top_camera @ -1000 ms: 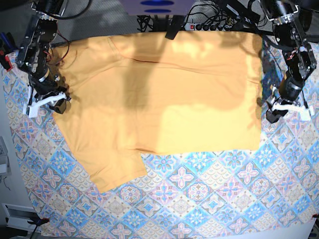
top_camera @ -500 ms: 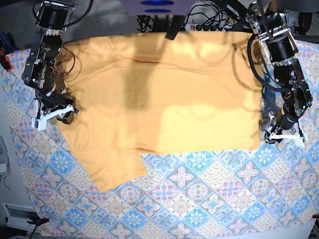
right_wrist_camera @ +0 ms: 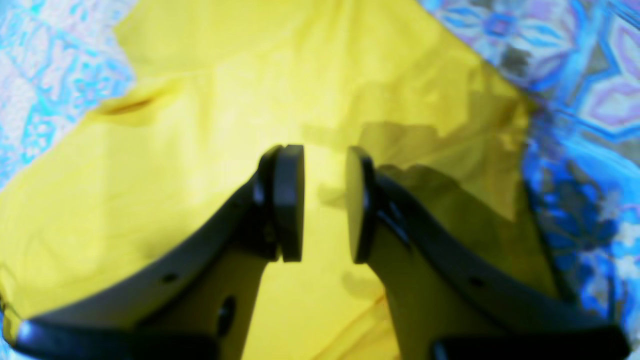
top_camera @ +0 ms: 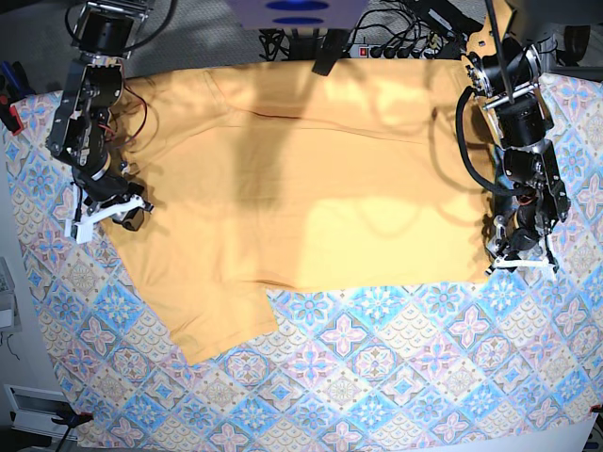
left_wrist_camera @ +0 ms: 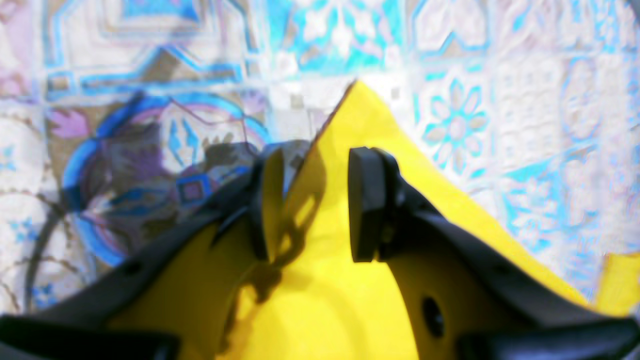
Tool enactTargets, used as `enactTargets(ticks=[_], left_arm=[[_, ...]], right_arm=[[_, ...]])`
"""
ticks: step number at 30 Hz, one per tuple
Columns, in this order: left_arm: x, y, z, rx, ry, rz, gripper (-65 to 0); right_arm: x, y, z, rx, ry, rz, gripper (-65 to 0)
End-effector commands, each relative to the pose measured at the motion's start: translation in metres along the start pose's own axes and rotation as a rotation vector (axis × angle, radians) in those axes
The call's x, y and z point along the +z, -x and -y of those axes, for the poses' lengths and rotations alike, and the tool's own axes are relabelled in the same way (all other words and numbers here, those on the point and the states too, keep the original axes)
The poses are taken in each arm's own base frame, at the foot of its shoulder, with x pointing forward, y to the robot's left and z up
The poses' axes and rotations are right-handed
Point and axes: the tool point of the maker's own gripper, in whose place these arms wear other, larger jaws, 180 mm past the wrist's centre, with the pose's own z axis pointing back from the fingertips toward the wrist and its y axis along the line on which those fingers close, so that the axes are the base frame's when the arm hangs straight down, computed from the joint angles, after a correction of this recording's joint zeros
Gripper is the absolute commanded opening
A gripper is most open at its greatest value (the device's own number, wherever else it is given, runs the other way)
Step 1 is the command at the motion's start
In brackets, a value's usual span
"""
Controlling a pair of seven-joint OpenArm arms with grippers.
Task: Fold the T-shirt properly
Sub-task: 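Grasp the shirt's side edges midway with both grippers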
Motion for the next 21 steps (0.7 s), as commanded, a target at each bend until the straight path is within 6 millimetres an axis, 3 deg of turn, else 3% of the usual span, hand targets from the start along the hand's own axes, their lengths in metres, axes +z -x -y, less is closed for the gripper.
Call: enactTargets(ticks=[1, 8, 21], left_arm=[[0.002, -0.025, 0.005, -0.011, 0.01, 0.06, -43.6], [-0.009, -0.009, -0.005, 0.013, -0.02, 0.024, -43.6], [-0.014, 0.016, 0.01, 0.029, 0.006, -0.016, -43.6]], right_arm=[[0.003, -0.018, -0.003, 0.014, -0.015, 0.051, -50.9], [0.003, -0.019, -0.004, 0.016, -0.016, 0.053, -50.9], [0.004, -0.019, -0.004, 0.018, -0.017, 0.054, -51.0]])
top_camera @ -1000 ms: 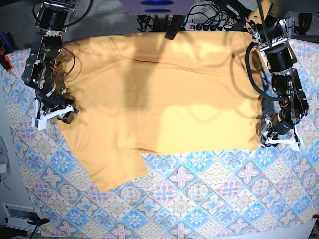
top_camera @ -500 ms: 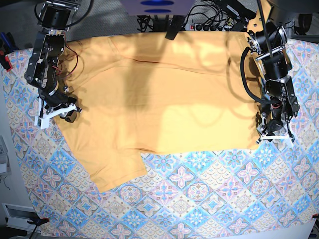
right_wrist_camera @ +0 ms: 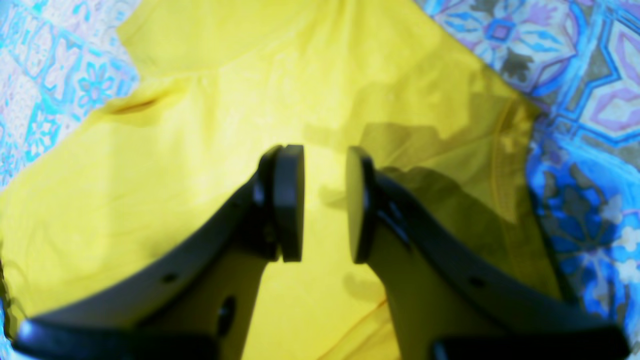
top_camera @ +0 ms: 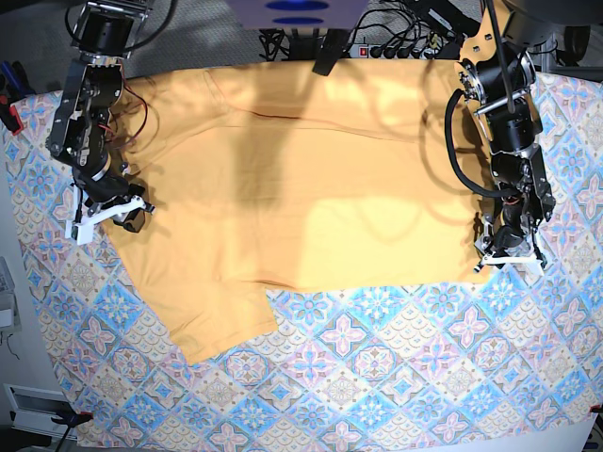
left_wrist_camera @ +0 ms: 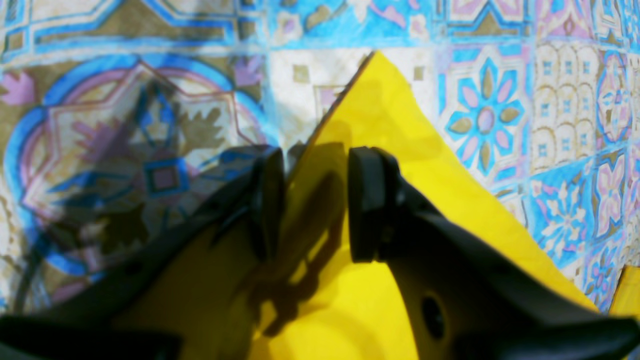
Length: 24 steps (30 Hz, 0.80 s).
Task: Fold the T-shirt properly
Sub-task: 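Grasp the shirt's side edges midway with both grippers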
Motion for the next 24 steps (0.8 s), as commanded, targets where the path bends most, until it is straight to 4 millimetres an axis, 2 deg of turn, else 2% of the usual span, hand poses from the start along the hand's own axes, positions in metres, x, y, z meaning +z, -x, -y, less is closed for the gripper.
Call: enactTargets(ticks=[1, 4, 6, 11, 16, 18, 20, 24], left_arm=[[0.001, -0.011, 0.009, -0.004, 0.02, 0.014, -43.7], [-0.001, 0.0, 0.021, -0.069, 0.034, -0.012, -44.2], [-0.002, 0.009, 0.025, -0.107, 0.041, -0.031, -47.6], [-0.002, 0.014, 0.028, -0.131, 0.045, -0.041, -64.8], [-0.002, 0.015, 0.027, -0.129, 0.043, -0.041, -65.0], [-0.001, 0.019, 0.02, -0.131, 0.035, -0.045, -65.0], [0.005, 0.014, 0.019, -0.146, 0.042, -0.021, -65.0], [0.027, 0.008, 0.019, -0.202, 0.07, 0.043, -65.0]], right_arm=[[0.003, -0.018, -0.003, 0.016, -0.014, 0.05, -51.0], [0.003, -0.018, -0.003, 0.016, -0.014, 0.05, -51.0], [0.003, -0.018, -0.003, 0.016, -0.014, 0.05, -51.1], [0.003, -0.018, -0.003, 0.016, -0.014, 0.05, -51.1], [0.003, -0.019, -0.004, 0.016, -0.015, 0.058, -51.1], [0.002, -0.022, -0.004, 0.015, -0.017, 0.062, -51.1], [0.001, -0.021, -0.004, 0.012, -0.016, 0.06, -51.1], [-0.011, -0.04, -0.005, 0.0, -0.022, 0.077, -51.1]])
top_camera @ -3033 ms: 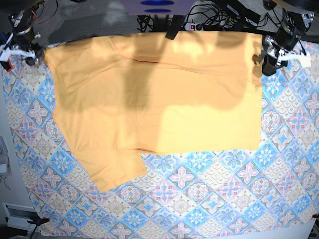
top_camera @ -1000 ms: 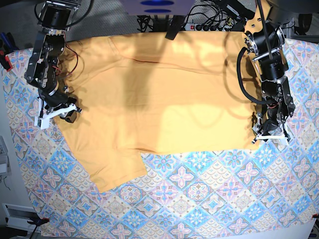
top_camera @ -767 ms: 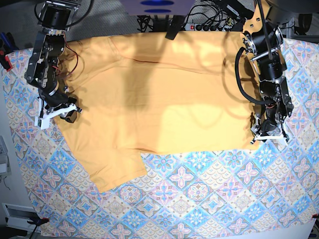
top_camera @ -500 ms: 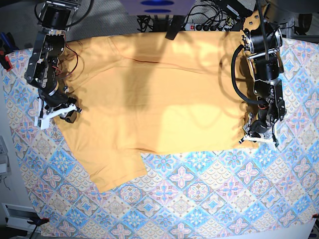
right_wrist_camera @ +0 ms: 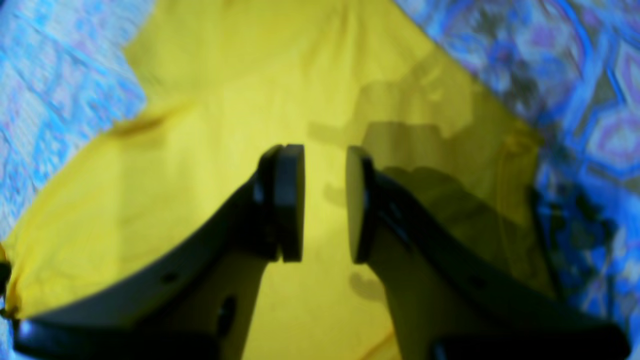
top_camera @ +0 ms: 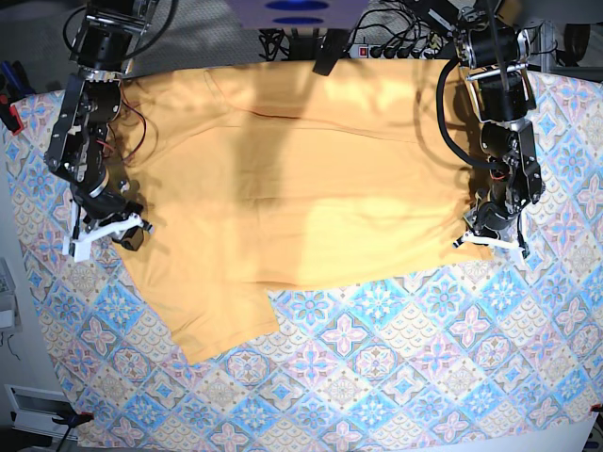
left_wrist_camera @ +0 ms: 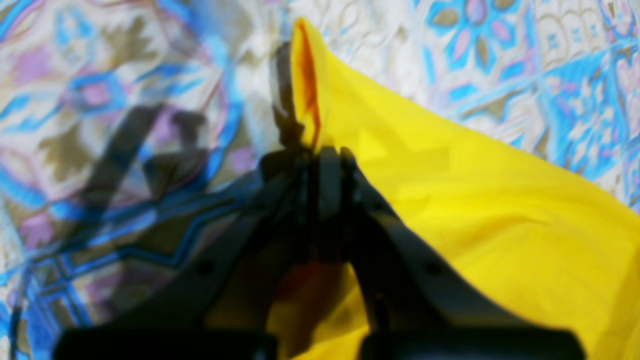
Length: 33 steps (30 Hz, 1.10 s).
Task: Fold the T-shirt properly
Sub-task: 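Grasp the shirt's side edges midway with both grippers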
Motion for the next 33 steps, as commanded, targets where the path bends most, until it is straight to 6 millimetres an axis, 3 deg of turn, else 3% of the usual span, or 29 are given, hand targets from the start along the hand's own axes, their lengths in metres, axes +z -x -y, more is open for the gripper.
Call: enactTargets(ticks=[1, 5, 9, 13, 22, 24, 28, 33], left_arm=[[0.009, -0.024, 0.005, -0.018, 0.028, 0.074, -65.0], [0.024, -0.024, 0.003, -0.048, 0.035, 0.105, -65.0], [0.031, -0.023, 0.002, -0.061, 0.037, 0.116, -65.0], [0.038, -0.024, 0.003, -0.076, 0.043, 0.132, -65.0], [0.061, -0.027, 0.007, -0.121, 0.066, 0.177, -65.0], [0.066, -0.026, 0.008, -0.13, 0.069, 0.183, -65.0], [0.074, -0.023, 0.008, -0.145, 0.073, 0.191, -65.0], [0.076, -0.02, 0.006, -0.149, 0.072, 0.186, -65.0]], right_arm=[[-0.003, -0.018, 0.006, 0.008, 0.015, 0.029, -51.1], [-0.023, -0.032, 0.009, -0.001, 0.038, 0.024, -51.1], [-0.033, -0.05, 0.02, 0.138, 0.15, 0.015, -50.7], [-0.053, -0.061, 0.004, 0.268, 0.165, 0.003, -50.6], [-0.091, -0.054, -0.004, 0.521, 0.197, -0.016, -50.6], [-0.096, -0.053, 0.007, 0.532, 0.19, -0.022, -50.6], [-0.106, -0.042, 0.009, 0.538, 0.122, -0.041, -50.6], [-0.107, -0.04, 0.027, 0.526, 0.137, -0.049, -48.9]])
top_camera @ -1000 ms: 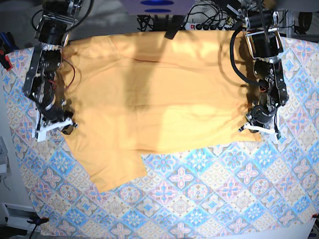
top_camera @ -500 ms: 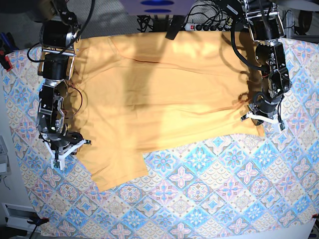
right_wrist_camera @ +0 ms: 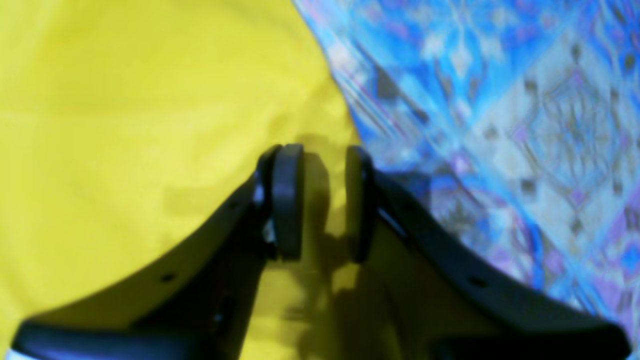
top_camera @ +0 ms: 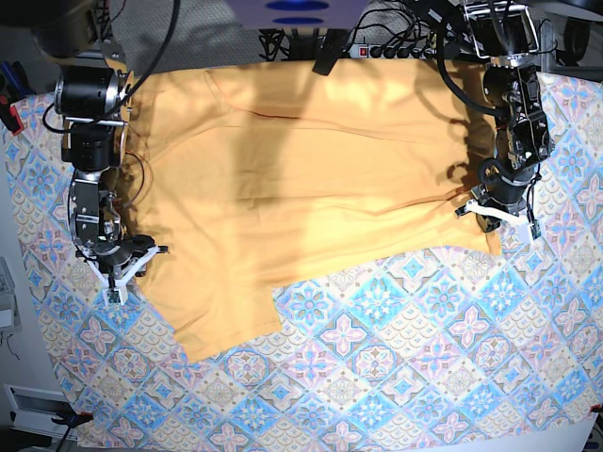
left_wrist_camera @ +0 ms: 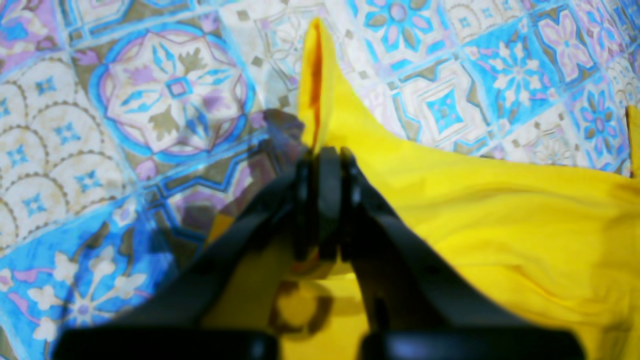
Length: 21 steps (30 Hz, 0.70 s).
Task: Fold the T-shirt properly
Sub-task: 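Grasp the shirt's side edges midway with both grippers, then lift the side edges and fold them toward the collar with both grippers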
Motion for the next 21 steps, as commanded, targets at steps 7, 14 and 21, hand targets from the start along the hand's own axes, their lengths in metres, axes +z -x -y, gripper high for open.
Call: enactTargets(ticks=[7, 14, 21], left_arm=[[0.003, -0.016, 0.001, -0.013, 0.008, 0.047, -65.0], [0.003, -0.016, 0.001, -0.012, 0.007, 0.048, -65.0], [0.003, -0.016, 0.001, -0.012, 0.007, 0.048, -65.0]], right_arm=[[0.0, -0.031, 0.014, -0.022, 0.021, 0.101, -34.7], [0.0, -0.032, 0.013, -0.022, 0.016, 0.111, -34.3], [-0.004, -0.012, -0.001, -0.025, -0.051, 0.059, -34.9]])
